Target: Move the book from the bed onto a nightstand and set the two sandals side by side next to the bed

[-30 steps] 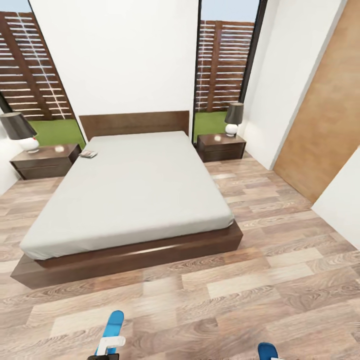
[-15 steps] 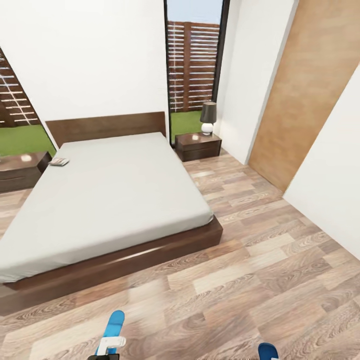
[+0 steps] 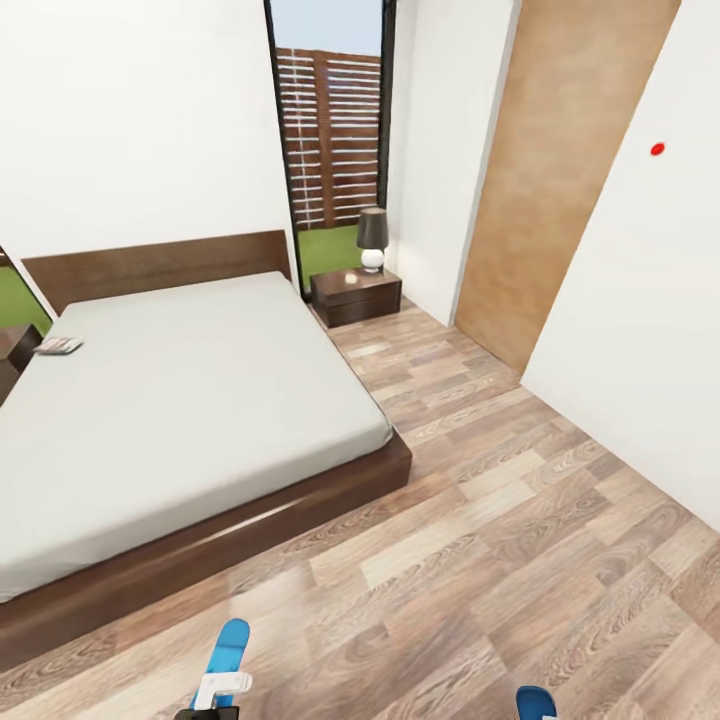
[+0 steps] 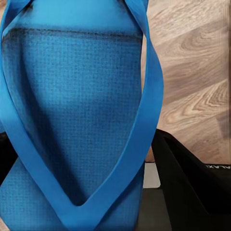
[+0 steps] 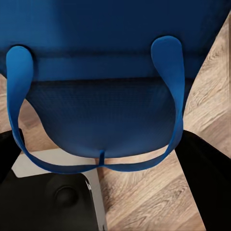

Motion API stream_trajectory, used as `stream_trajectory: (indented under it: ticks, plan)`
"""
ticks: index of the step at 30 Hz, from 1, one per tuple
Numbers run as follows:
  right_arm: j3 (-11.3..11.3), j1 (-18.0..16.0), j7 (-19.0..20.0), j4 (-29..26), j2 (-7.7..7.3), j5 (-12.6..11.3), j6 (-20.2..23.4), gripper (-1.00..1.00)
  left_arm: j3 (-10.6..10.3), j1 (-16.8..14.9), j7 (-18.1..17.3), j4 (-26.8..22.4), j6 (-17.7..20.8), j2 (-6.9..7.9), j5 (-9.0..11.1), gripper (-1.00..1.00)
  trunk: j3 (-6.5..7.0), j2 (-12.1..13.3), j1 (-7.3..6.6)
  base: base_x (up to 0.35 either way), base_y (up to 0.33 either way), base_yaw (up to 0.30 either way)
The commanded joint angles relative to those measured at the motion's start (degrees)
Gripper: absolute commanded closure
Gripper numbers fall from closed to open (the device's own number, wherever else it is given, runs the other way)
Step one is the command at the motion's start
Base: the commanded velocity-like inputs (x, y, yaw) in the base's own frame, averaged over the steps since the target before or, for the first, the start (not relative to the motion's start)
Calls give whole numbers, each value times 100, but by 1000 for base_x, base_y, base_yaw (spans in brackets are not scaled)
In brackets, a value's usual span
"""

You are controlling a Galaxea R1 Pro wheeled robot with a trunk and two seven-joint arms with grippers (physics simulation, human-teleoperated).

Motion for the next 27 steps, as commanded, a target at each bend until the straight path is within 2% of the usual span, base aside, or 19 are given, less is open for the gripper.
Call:
stream_trajectory:
  ticks: [1,19,27]
  plan:
    - [47,-4,-21,2,0,-68,-14,100,-49,-2,-6,0,-10,3,47,100,19,36,-21,0,0,-219]
    - [47,0,-21,3,4,-68,-14,100,-51,-2,-6,0,-11,3,47,100,486,758,-416,0,0,-184]
    - [47,-1,-21,3,6,-68,-14,100,-51,-2,-10,0,-13,3,47,100,555,758,-416,0,0,-125]
